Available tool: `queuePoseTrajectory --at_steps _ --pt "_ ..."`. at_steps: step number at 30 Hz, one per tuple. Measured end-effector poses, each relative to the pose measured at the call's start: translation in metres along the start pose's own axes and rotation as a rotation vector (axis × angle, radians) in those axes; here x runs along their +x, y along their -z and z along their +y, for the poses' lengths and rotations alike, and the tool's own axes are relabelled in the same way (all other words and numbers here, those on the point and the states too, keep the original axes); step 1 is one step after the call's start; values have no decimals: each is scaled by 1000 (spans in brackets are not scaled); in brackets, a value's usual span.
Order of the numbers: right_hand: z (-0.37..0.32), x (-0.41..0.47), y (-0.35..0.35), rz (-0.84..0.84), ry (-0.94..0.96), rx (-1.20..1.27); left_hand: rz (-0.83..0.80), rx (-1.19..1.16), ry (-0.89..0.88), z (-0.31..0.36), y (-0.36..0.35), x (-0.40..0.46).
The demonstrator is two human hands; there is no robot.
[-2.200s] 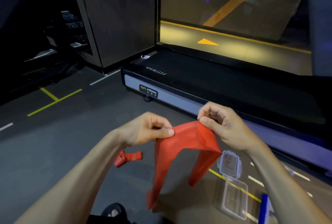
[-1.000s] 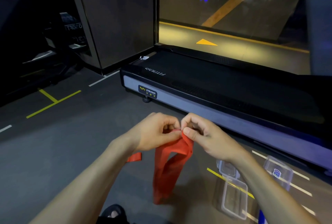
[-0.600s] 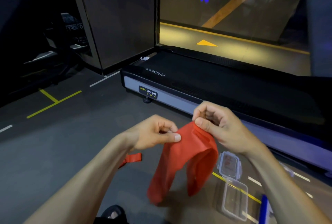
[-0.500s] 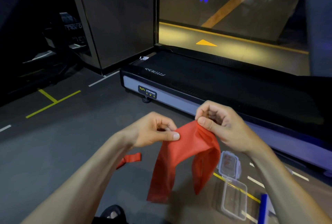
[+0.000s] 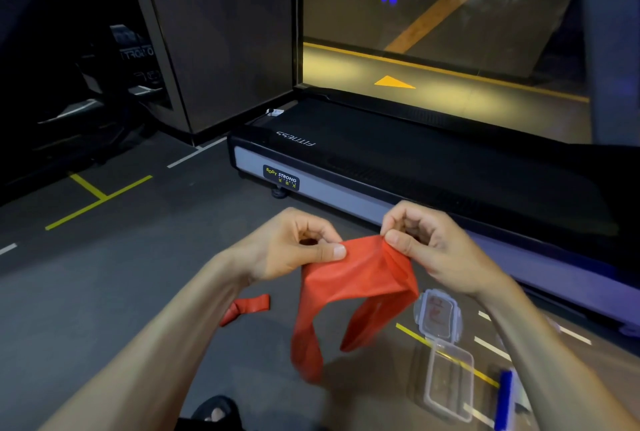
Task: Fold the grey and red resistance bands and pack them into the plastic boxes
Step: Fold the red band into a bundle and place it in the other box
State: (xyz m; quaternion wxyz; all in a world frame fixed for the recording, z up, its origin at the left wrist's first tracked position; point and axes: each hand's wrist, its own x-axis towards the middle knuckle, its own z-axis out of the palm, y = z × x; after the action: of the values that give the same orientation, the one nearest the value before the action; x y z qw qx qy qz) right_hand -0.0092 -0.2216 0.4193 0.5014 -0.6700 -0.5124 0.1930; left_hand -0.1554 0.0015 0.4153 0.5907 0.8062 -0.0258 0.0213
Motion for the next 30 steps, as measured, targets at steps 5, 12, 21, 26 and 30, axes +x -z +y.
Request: queuePoseTrajectory --at_steps 5,12,21,26,30 --pt "3 -1 -5 -33 -33 89 2 13 -6 2 2 -1" --pt "0 4 -45 -88 -2 104 -108 95 -20 -3 -5 3" --pt "-5 10 -36 -126 18 -84 -5 297 -51 -11 -5 2" --pt "-9 10 -26 -146 29 -75 -46 220 24 -14 0 -2" --pt "-11 7 -13 -77 55 -5 -123 182 88 -16 2 -4"
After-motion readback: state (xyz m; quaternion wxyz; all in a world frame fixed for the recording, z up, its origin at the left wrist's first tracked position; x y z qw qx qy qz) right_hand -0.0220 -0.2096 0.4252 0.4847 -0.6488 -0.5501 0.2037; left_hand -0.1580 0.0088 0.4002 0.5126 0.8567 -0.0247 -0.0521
